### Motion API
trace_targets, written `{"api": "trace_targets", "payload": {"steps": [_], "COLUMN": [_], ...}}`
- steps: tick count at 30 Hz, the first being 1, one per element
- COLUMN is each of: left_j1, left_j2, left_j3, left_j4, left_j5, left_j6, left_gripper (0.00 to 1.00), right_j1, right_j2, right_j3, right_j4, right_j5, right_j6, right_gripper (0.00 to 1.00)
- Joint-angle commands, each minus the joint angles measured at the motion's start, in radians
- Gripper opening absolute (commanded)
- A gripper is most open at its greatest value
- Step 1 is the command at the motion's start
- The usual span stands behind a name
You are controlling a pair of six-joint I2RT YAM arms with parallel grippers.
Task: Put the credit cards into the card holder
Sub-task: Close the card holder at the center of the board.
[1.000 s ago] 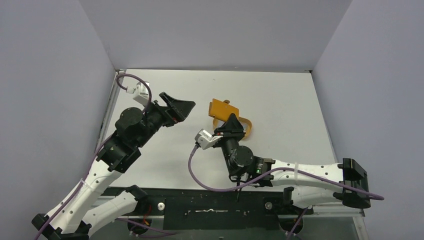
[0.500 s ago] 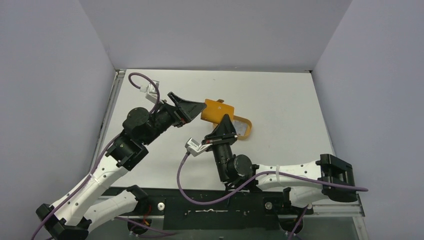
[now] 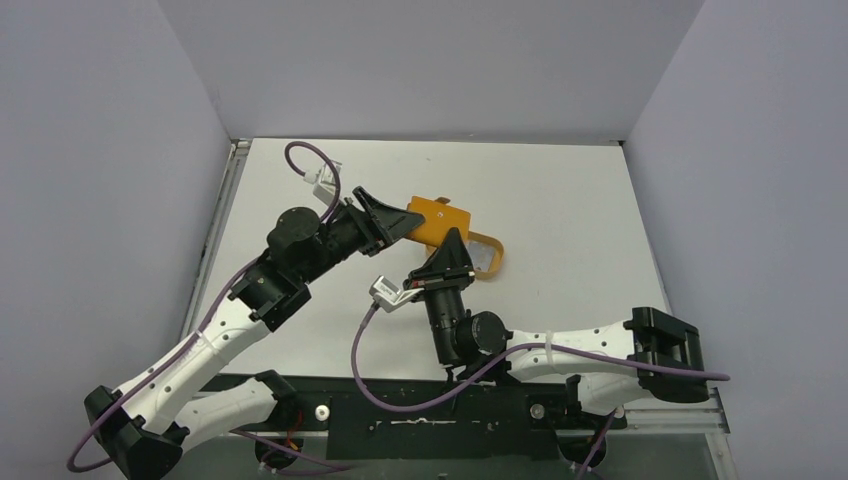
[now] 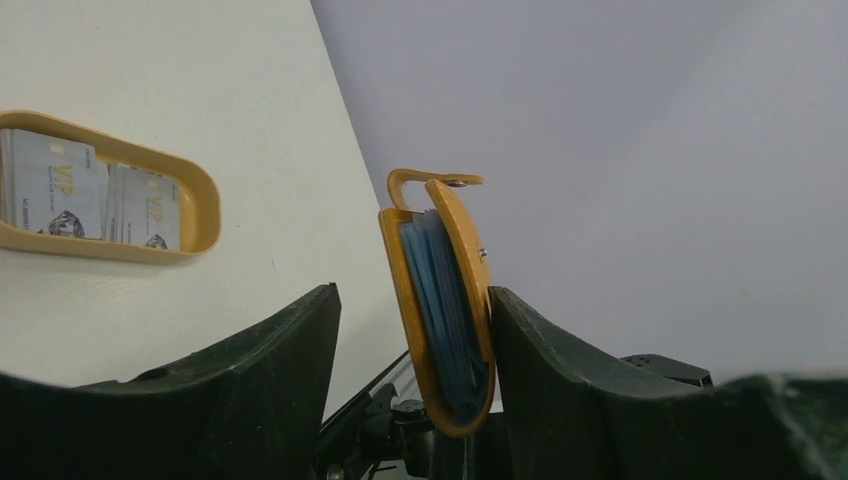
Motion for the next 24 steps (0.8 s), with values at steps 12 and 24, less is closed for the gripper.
{"api": "trace_targets", "payload": {"steps": [12,24], "left_j1": [-0.017,0.04], "left_j2": [0.027,0.012], "left_j3": [0.035,0.031], "left_j4": [0.124,0.12], "left_j5": [0.056,0.018], "left_j6": [-0.033,-0.01], "left_gripper": [0.31,0.0], "right_j1": [0.012,0.065], "right_j2": [0.004,-0.057], "right_j3": [0.043,0.09], "right_j4": [0.083,-0.386], "right_j5": [0.002,0.119], "right_j6": [-0.008,0.335], "right_gripper": [0.0,0.77]}}
